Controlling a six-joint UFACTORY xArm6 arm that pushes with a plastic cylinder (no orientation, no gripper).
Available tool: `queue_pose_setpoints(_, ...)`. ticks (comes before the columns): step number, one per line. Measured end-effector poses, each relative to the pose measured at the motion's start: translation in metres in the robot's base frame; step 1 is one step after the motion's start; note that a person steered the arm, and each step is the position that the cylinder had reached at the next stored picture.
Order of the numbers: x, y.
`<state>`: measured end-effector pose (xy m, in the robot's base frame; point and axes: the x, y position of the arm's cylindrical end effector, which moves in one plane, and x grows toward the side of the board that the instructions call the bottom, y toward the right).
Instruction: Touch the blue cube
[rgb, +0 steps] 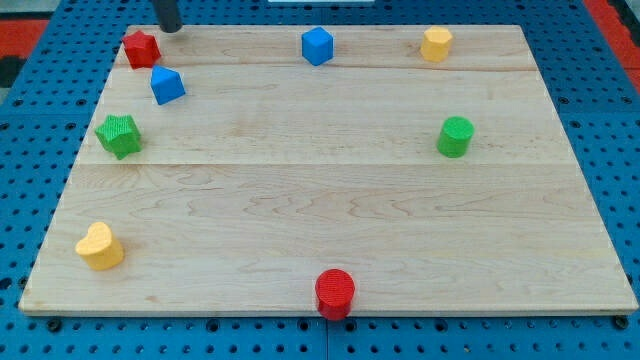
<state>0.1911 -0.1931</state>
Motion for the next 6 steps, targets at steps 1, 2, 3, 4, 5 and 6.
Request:
queue_pose_setpoints(1,0.002,0.086)
queue_pose_setpoints(2,0.012,0.118)
queue_pose_setpoints(3,0.002,0.131)
queue_pose_setpoints(4,0.002,0.164)
queue_pose_setpoints(5,0.002,0.175)
queue_pose_setpoints(6,0.002,0.177)
